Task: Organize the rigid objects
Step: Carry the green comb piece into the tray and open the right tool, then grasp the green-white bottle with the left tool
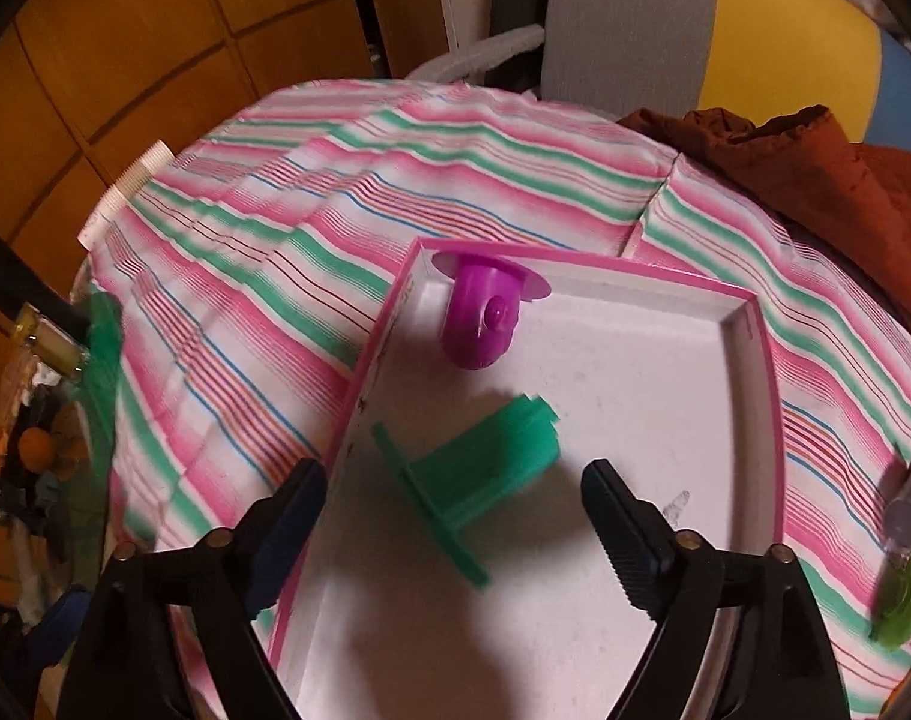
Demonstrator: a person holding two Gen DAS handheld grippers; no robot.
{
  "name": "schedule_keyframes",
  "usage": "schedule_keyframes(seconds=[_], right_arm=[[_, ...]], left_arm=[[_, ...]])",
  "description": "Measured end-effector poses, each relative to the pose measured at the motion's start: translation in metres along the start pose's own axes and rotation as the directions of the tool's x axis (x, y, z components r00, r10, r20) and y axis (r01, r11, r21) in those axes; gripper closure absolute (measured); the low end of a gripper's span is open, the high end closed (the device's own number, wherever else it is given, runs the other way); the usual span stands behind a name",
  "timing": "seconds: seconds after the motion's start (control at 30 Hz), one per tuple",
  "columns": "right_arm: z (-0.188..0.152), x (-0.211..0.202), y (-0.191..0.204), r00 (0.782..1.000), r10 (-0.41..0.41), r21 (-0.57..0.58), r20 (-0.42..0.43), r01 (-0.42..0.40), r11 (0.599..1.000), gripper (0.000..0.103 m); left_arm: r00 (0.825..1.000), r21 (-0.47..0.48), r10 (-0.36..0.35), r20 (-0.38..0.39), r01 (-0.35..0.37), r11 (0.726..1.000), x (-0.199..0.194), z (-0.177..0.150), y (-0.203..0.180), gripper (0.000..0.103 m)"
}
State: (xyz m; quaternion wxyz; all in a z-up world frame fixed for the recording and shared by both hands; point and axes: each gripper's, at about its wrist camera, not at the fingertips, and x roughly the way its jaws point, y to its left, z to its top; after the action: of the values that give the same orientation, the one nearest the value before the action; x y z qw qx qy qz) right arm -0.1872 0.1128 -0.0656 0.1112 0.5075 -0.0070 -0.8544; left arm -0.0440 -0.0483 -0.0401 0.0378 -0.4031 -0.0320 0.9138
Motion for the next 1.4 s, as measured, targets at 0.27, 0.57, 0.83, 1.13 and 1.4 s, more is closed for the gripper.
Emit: schedule_keyframes(seconds=[0.27,0.57,0.83,1.13,1.4], right_arm=[[-0.018,-0.041,-0.015,0.995,0.022,0.045,0.099,-0.027,0.999,0.010],[-0.047,-0.082,-0.045,0.986,-0.020,0.076,0.164,0.007,0.997,0.010],[-0.076,-0.118,-0.086,0.969,-0.121,0.104,0.216,0.100,0.990,0.009],[-0.113,-0.171,-0.200,0.919,-0.336,0.281,0.206,0.274,0.920,0.009],[-0.156,-0.211,-0.320,0.860,-0.491,0.545,0.139,0.348,0.763,0.005]], left_arm=[[1.000,0.023,0.009,0.016,-0.010,1.000,-0.008,0.000,-0.006,0.060],[1.000,0.051,0.009,0.015,-0.009,0.999,-0.014,-0.001,-0.016,0.060],[1.000,0.075,-0.021,0.007,0.020,0.997,-0.018,0.000,-0.030,0.060],[0.990,-0.012,-0.137,-0.035,0.137,0.991,-0.015,0.015,-0.035,0.059],[0.959,0.104,-0.266,-0.101,0.276,0.956,-0.015,0.022,-0.091,0.059]])
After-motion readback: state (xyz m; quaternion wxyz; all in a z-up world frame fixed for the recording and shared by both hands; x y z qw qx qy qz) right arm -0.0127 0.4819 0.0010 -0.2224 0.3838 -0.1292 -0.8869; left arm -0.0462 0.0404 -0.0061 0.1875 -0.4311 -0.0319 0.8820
